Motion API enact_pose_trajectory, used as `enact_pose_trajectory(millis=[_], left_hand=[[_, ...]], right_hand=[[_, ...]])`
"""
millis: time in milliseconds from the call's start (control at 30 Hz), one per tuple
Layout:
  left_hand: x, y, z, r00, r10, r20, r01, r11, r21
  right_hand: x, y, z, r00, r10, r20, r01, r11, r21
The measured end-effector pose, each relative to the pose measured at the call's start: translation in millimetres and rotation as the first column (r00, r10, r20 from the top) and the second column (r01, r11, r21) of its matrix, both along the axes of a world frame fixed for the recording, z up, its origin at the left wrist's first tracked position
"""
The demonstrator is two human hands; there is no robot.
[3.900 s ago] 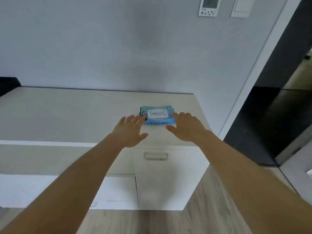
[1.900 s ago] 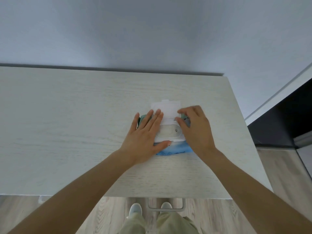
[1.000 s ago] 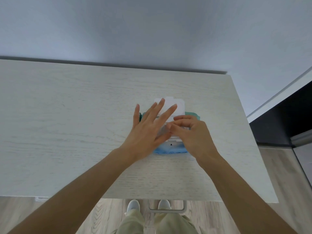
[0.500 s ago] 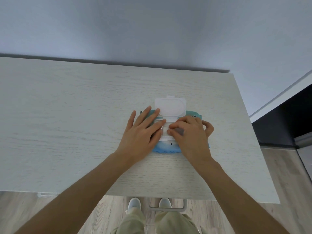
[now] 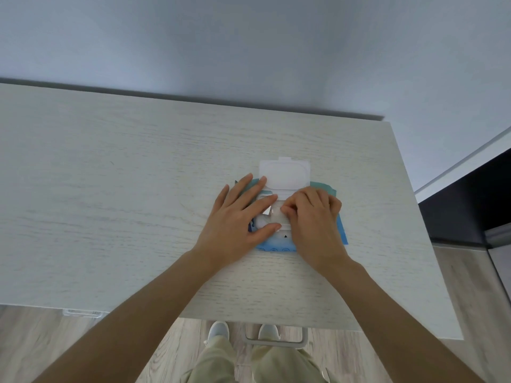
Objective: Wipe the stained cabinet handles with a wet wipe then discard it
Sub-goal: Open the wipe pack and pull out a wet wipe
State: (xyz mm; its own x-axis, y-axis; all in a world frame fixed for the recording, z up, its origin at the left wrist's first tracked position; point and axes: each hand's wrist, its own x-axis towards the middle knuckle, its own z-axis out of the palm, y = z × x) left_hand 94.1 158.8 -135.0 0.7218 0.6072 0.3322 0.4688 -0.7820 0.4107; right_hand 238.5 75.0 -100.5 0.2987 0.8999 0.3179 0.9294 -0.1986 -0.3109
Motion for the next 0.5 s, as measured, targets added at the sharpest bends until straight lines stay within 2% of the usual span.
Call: enact_pose_trajectory(millis=[100, 167, 300, 367, 433, 467, 500], left_hand=[[0.2, 0.9, -0.5, 1.000, 0.000, 0.024, 0.000, 1.000, 0.000], [0.3, 1.0, -0.6, 0.999, -0.002, 0.035, 0.002, 1.000, -0.002], [0.6, 1.4, -1.2, 0.999, -0.006, 0.050, 0.006, 1.000, 0.000], [0.6, 1.9, -2.2, 0.998, -0.013, 0.064, 0.013, 1.000, 0.002], [0.3, 2.1, -3.3, 0.997, -0.014, 0.077, 0.013, 1.000, 0.010], [0.3, 2.0, -3.6, 0.997, -0.011, 0.079, 0.011, 1.000, 0.008], [0.5, 1.9, -3.5, 0.997, -0.007, 0.078, 0.007, 1.000, 0.000]], right_hand=[[2.4, -0.7, 5.7, 0.961, -0.063, -0.269, 0.060, 0.998, -0.020], [3.1, -1.9, 10.0, 0.927, -0.082, -0.367, 0.083, 0.996, -0.012], [3.4, -2.0, 15.0, 0.918, -0.067, -0.391, 0.049, 0.997, -0.056], [0.5, -2.6, 14.4, 0.952, -0.047, -0.303, 0.027, 0.997, -0.070], [-1.5, -1.4, 12.7, 0.981, -0.008, -0.196, 0.007, 1.000, -0.003], [-2.2, -1.2, 14.4, 0.966, -0.022, -0.258, 0.031, 0.999, 0.033], [-2.2, -0.4, 18.8, 0.919, -0.067, -0.388, 0.096, 0.994, 0.057]])
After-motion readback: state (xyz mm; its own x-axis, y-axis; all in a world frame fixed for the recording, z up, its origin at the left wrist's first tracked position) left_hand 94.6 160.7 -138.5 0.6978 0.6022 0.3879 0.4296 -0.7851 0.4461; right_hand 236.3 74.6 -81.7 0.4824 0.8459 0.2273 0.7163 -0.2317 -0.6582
